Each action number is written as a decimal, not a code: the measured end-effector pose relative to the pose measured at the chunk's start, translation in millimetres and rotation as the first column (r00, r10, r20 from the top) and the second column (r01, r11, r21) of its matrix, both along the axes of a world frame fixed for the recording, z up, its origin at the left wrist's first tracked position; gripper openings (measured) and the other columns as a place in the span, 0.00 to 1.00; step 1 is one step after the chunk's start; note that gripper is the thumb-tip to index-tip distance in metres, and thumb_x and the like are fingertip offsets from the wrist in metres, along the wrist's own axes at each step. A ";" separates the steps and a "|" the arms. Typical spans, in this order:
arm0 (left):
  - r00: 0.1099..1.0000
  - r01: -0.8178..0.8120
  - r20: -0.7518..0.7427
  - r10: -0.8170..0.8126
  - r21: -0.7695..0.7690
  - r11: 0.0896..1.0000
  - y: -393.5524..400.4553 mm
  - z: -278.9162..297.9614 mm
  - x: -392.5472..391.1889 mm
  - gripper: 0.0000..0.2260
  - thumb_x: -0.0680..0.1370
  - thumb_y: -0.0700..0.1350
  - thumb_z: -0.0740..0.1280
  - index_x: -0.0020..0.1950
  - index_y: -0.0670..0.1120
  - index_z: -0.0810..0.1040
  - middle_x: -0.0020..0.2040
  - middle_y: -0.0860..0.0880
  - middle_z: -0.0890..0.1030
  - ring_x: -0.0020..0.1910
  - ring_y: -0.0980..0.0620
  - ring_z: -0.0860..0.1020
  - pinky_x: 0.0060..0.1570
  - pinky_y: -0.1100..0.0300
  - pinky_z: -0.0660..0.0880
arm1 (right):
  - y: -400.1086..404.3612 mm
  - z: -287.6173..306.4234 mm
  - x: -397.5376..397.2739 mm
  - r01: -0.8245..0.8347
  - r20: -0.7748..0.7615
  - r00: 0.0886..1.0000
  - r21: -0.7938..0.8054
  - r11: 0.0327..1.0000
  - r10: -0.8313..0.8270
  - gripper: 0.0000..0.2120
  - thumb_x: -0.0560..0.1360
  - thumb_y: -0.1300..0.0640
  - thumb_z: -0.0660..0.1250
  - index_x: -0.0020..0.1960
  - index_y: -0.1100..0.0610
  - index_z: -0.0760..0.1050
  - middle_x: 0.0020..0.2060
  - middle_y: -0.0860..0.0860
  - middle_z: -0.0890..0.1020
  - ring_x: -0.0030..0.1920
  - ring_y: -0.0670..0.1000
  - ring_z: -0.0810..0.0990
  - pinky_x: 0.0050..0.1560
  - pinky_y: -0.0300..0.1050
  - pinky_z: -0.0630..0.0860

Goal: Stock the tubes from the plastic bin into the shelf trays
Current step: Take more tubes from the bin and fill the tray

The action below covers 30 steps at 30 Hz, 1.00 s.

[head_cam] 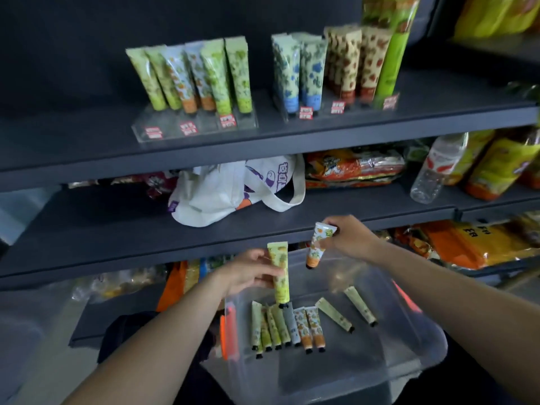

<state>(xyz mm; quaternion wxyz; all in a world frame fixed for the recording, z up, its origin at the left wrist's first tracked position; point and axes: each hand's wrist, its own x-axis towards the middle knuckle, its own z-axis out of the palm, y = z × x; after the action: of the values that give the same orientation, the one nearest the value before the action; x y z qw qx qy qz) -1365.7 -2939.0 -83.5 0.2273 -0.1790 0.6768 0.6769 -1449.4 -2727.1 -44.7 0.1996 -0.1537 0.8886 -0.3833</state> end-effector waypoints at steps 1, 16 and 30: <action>0.999 0.021 -0.039 -0.021 -0.007 1.000 -3.5 14.6 -0.2 0.10 0.70 0.30 0.71 0.48 0.40 0.75 0.42 0.43 0.81 0.37 0.52 0.82 0.38 0.60 0.81 | -3.0 17.4 -0.1 -0.025 -0.029 0.999 0.001 1.000 0.025 0.09 0.69 0.58 0.74 0.43 0.62 0.78 0.36 0.53 0.79 0.34 0.48 0.74 0.37 0.44 0.67; 0.843 -0.130 -0.538 0.018 -0.170 0.977 -94.8 244.5 16.8 0.09 0.72 0.32 0.69 0.49 0.42 0.79 0.42 0.48 0.85 0.41 0.53 0.83 0.42 0.63 0.80 | -76.7 248.1 14.6 -0.295 -0.423 0.853 0.090 0.951 0.305 0.10 0.70 0.58 0.74 0.47 0.63 0.77 0.33 0.52 0.77 0.30 0.44 0.72 0.31 0.36 0.67; 0.649 -0.612 -0.705 0.288 -0.257 0.748 -191.1 293.8 -65.7 0.09 0.71 0.34 0.72 0.49 0.41 0.80 0.43 0.48 0.81 0.43 0.54 0.80 0.44 0.64 0.77 | -176.6 316.2 -46.2 -0.311 -0.566 0.763 0.103 0.945 0.313 0.09 0.70 0.58 0.75 0.47 0.59 0.78 0.40 0.50 0.79 0.40 0.49 0.75 0.42 0.44 0.71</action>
<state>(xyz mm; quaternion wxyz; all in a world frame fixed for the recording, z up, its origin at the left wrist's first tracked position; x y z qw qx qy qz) -1431.4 -3130.2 210.3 -0.2431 -0.1621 0.7865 0.5441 -1495.6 -2903.7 271.5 -0.0166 -0.4073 0.8695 -0.2789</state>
